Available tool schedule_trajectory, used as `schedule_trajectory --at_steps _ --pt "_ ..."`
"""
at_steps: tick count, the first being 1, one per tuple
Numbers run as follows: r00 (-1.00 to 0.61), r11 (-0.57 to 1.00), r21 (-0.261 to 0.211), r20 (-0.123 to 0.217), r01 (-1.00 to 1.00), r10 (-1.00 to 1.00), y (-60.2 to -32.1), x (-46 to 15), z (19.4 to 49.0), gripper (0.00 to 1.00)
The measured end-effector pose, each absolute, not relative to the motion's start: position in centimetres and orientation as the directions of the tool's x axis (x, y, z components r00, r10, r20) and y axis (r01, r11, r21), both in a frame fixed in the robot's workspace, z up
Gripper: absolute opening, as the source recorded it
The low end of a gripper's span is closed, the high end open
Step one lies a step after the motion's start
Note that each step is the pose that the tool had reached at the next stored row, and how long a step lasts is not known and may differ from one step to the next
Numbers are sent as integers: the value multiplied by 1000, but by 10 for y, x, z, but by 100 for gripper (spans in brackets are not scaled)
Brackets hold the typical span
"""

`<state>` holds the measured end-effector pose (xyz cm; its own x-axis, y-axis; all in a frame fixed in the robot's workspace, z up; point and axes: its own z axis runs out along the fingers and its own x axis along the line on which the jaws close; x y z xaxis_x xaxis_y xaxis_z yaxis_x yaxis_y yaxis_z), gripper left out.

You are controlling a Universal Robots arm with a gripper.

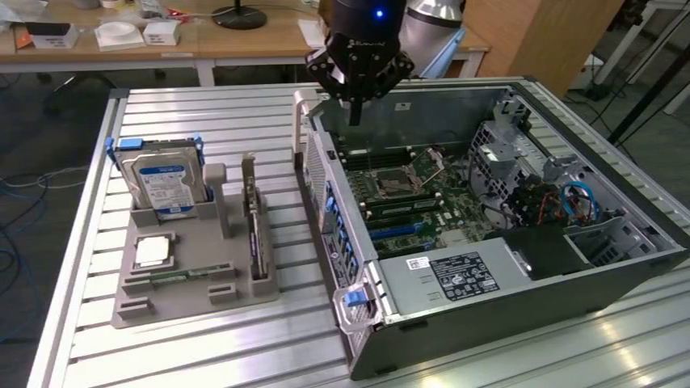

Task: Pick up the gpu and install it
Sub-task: 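Reach for the gpu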

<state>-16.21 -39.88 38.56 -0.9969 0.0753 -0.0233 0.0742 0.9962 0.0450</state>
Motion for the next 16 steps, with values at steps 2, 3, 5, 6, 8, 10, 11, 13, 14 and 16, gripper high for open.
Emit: schedule_trajectory --at_steps 2,3,5,6,8,10,11,13,14,16 --pt "-997 996 45 -23 74 75 -399 -164 385 11" --pt "-997 996 45 -23 74 75 -399 -165 385 11" --pt "-997 996 45 -23 74 75 -399 -167 385 11" --pt "-997 996 45 -23 74 75 -399 -168 385 11" --pt "-997 996 45 -23 74 75 -399 -169 384 11" --pt "-997 996 45 -23 74 75 -399 -171 384 11" --pt "-997 996 45 -23 74 75 -399 -172 384 11" --pt "-997 996 45 -23 74 75 -399 -174 384 11" --pt "-997 996 45 -23 74 75 -399 -175 383 11" --pt "-997 996 45 -23 74 75 -399 -176 383 11"
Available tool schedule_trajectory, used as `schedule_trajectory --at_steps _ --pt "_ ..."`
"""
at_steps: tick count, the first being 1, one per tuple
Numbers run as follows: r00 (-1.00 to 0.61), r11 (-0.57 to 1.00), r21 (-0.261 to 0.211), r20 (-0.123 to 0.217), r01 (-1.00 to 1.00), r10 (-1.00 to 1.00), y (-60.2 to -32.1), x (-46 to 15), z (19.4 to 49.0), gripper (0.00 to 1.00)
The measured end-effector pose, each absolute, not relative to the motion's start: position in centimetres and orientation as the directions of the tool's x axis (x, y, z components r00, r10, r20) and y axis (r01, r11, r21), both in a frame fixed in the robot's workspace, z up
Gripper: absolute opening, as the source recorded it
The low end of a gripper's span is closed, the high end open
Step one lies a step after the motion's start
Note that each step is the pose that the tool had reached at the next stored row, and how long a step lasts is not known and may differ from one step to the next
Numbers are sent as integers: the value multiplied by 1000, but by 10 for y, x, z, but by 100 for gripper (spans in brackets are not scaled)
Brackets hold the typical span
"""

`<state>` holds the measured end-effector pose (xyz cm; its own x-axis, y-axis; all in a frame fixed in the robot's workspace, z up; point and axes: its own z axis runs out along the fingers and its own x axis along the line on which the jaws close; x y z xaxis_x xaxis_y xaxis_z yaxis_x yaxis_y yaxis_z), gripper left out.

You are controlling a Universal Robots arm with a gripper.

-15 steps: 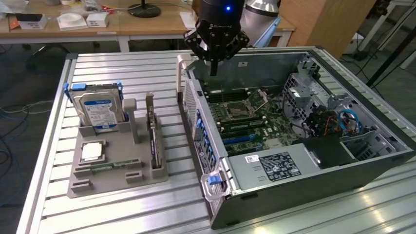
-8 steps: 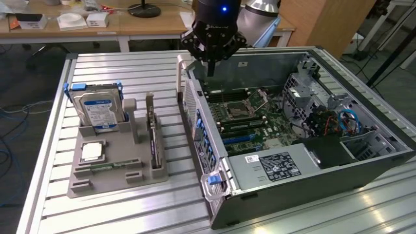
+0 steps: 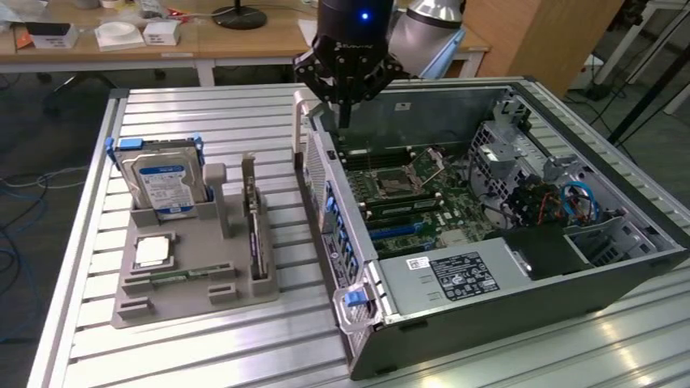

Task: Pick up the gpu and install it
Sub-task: 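Reach for the gpu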

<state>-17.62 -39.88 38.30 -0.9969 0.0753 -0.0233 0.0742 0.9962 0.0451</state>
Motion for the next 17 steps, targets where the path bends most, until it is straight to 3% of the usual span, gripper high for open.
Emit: schedule_trajectory --at_steps 17 --pt "-997 996 45 -23 74 75 -399 -191 380 11"
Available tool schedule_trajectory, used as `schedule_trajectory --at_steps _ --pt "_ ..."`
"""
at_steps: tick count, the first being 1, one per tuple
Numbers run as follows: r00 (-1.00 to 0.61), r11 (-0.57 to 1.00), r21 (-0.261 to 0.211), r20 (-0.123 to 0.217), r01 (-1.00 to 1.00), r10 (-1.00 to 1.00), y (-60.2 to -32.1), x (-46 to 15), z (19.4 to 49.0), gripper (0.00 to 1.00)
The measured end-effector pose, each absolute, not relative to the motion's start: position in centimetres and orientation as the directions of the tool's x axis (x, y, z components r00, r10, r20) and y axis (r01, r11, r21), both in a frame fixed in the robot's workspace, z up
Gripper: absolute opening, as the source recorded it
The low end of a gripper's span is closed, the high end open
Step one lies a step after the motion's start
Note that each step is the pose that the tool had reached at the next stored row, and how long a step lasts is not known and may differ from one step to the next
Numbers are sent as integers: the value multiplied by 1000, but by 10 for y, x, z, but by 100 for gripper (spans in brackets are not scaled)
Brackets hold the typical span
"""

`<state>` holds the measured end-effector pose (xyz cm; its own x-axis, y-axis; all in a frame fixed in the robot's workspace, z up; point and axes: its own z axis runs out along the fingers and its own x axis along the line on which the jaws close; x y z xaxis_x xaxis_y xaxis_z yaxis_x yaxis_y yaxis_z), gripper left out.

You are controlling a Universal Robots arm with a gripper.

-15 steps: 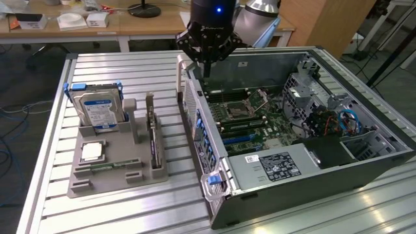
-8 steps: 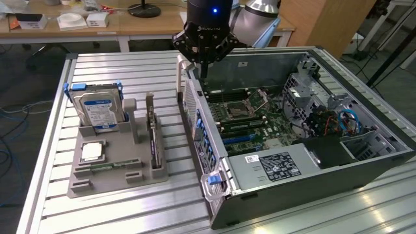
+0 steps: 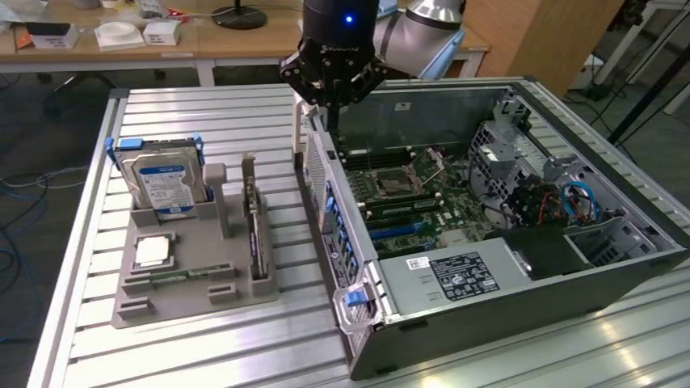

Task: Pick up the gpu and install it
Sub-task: 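Reach for the gpu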

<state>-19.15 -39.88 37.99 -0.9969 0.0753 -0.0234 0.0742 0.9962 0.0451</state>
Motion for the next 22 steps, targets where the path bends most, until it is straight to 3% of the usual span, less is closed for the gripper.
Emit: schedule_trajectory --at_steps 22 --pt "-997 996 45 -23 74 75 -399 -214 376 11"
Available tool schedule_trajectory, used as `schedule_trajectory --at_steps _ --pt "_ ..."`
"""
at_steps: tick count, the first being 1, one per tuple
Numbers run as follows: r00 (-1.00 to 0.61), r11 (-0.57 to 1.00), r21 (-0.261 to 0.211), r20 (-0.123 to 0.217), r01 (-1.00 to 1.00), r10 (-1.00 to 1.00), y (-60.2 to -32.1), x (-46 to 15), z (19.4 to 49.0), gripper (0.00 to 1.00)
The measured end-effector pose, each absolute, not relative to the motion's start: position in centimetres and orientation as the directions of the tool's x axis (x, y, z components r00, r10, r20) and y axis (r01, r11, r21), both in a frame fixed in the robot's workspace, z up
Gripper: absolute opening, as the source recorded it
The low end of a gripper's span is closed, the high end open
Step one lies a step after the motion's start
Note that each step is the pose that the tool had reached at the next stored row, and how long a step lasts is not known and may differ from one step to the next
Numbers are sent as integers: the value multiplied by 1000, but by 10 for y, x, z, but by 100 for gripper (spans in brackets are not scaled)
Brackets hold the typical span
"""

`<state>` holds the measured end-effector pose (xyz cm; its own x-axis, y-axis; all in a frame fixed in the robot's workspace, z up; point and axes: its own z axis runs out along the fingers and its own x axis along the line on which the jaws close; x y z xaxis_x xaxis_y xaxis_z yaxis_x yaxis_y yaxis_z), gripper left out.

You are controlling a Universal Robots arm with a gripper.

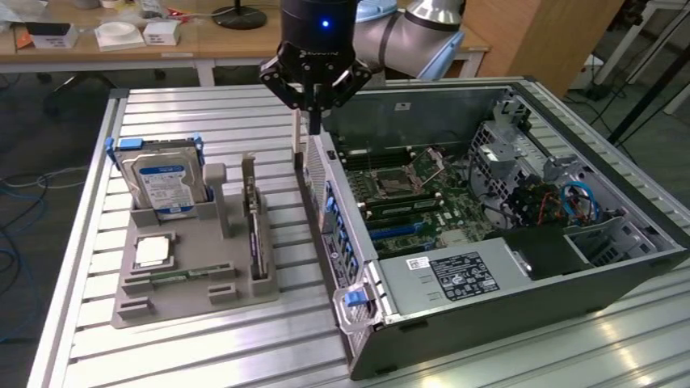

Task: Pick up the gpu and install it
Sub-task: 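Reach for the gpu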

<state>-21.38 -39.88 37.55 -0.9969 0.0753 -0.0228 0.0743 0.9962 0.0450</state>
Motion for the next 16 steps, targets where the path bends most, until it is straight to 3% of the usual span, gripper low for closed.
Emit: schedule_trajectory --at_steps 16 --pt "-997 997 45 -23 69 70 -401 -273 371 11"
